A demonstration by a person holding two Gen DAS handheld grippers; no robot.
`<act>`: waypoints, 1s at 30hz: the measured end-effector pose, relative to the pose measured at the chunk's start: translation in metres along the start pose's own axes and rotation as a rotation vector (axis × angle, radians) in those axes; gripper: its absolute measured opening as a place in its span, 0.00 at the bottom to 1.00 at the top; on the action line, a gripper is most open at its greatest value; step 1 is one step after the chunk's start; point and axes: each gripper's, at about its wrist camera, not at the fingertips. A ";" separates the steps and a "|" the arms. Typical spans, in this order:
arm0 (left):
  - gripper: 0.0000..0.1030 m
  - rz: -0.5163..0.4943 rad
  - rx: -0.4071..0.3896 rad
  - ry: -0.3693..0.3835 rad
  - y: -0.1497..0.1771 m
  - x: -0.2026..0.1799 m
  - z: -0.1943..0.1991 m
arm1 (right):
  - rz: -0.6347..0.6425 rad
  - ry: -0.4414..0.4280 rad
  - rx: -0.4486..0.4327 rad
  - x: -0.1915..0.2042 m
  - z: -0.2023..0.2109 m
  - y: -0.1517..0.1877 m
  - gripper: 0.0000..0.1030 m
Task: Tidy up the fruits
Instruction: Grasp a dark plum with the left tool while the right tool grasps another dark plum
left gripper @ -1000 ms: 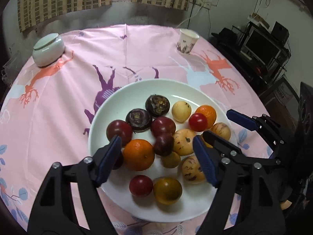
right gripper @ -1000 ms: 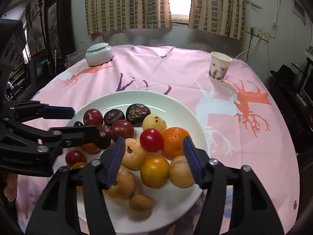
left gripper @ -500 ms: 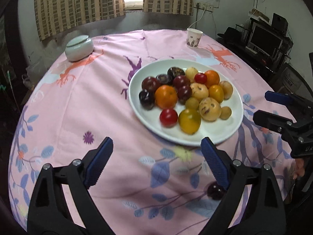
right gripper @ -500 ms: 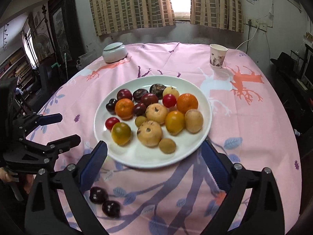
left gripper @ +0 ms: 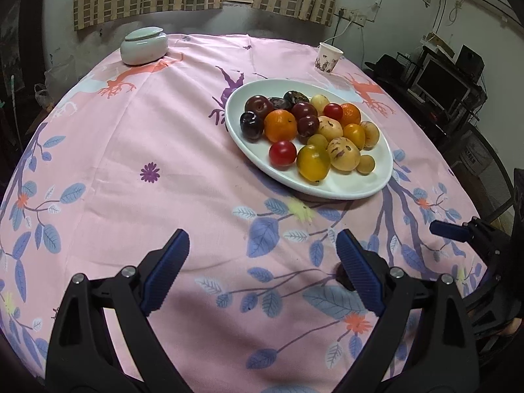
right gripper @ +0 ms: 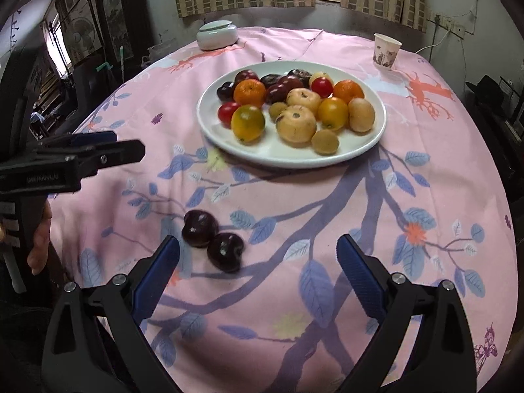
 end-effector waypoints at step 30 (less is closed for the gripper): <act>0.52 -0.170 0.202 0.000 0.055 -0.068 -0.051 | -0.227 0.008 0.033 -0.061 0.000 0.059 0.28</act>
Point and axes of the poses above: each gripper's, at about its wrist camera, not at the fingertips, and z roughly against the way its jaws point, x to its left, y to its underside, and after that the axes turned 15 degrees about z, right-handed
